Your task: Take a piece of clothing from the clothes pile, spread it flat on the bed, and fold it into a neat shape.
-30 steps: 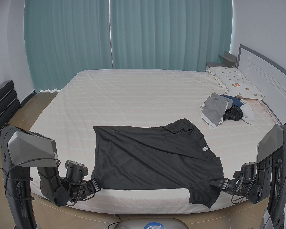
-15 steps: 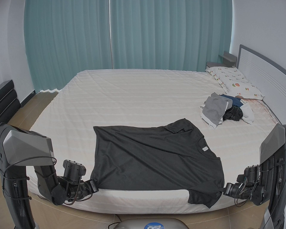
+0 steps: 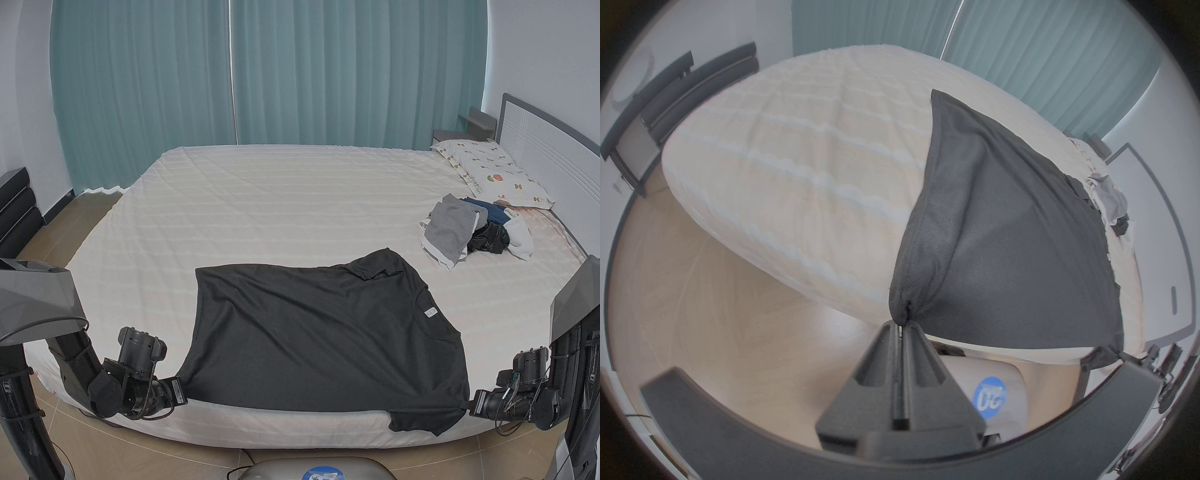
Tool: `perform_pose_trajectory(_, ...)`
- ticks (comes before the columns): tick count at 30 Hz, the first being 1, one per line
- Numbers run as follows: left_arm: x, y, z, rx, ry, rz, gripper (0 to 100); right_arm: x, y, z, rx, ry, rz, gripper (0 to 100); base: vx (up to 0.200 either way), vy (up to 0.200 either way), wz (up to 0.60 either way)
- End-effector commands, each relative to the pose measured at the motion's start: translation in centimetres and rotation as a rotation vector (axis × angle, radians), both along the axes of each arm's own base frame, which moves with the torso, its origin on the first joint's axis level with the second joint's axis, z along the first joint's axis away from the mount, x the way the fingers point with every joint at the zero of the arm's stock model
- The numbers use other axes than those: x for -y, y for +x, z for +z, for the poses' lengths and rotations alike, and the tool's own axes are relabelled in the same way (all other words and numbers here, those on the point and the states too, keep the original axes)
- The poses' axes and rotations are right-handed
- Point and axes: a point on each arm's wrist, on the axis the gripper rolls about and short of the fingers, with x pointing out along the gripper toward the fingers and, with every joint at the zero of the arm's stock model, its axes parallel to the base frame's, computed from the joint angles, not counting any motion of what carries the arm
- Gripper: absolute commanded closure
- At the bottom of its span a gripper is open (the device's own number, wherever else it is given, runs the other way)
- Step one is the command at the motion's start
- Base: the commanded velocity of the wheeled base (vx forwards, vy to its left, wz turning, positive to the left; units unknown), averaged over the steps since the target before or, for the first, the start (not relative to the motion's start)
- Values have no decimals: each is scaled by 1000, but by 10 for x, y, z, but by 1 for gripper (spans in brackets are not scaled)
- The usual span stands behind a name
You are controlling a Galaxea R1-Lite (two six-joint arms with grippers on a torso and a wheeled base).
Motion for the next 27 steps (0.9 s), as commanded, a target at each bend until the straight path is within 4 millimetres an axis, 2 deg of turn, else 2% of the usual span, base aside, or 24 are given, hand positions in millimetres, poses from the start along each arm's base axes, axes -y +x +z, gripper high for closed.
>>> perform_pose_trajectory(1, -2, 1, 2, 12, 35, 7, 100, -5, -9, 4, -32, -32, 71, 100, 0, 0, 0)
perform_pose_trajectory(14, -9, -6, -3, -79, 104, -32, 100, -20, -18, 0, -113, -50, 172, 100, 0, 0, 0)
perform_pose_trajectory(18, -7, -3, -1, -59, 69, -41, 100, -19, -17, 0, -106, -49, 164, 100, 0, 0, 0)
perform_pose_trajectory(23, -3, -1, -9, -68, -60, -109, 100, -14, -16, 1, -100, -48, 141, 100, 0, 0, 0)
perform_pose_trajectory(24, -3, 0, -11, -66, -73, -115, 0, -14, -16, 2, -99, -48, 138, 100, 0, 0, 0)
perform_pose_trajectory(27, -3, -4, -17, -71, -127, -152, 0, -14, -16, 1, -99, -46, 136, 100, 0, 0, 0)
